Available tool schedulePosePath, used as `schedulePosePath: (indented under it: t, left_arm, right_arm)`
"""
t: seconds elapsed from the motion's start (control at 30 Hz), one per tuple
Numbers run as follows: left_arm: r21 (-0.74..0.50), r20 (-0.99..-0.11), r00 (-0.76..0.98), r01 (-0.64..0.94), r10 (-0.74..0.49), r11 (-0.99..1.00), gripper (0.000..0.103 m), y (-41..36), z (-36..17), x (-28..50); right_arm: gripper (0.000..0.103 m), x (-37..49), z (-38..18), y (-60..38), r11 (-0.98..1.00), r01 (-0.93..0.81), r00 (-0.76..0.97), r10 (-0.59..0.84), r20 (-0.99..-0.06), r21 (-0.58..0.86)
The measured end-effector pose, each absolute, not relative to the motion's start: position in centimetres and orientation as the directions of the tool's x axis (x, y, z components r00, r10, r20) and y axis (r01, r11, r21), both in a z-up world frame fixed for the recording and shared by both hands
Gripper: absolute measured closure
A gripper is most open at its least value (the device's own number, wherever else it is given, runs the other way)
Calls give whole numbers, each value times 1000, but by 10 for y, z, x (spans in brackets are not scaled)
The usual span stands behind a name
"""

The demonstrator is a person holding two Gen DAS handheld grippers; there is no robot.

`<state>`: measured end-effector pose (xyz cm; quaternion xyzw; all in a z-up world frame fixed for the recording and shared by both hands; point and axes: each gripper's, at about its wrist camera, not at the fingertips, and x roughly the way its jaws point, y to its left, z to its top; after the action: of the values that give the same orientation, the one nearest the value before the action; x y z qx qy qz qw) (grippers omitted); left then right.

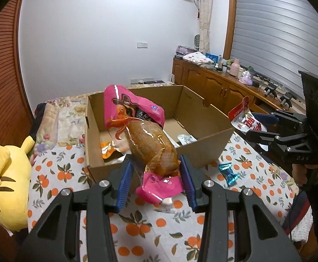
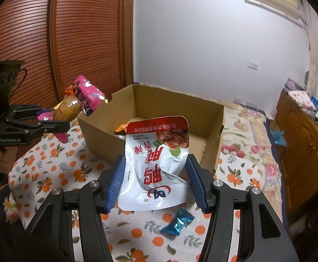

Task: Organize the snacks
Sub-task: 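Lift both held snacks and carry them over the cardboard box, then open both tools to drop the sausage snack and white pouch into the box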

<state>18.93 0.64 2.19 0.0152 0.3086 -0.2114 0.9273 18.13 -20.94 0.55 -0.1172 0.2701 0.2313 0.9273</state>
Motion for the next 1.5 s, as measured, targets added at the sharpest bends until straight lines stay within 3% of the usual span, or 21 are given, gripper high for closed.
schedulePosePath:
  t: [0.63, 1.07, 1.17, 1.5]
  left_arm:
    - [-75, -614, 704, 397, -356, 915, 61, -11, 19, 280]
    - [-73, -659, 678, 375, -327, 924, 59, -19, -6, 311]
    - [-81, -638, 696, 365, -330, 927, 51, -17, -1, 309]
    - [-84, -624, 707, 362, -332, 928, 46, -13, 5, 288]
  right_arm:
    - [46, 274, -7, -205, 857, -515, 712, 419, -564, -13]
    - [44, 314, -34, -193, 863, -504, 677, 387, -626, -12]
    - [42, 316, -36, -192, 866, -500, 676, 382, -630, -11]
    - [36, 307, -33, -192, 886, -464, 696, 367, -617, 2]
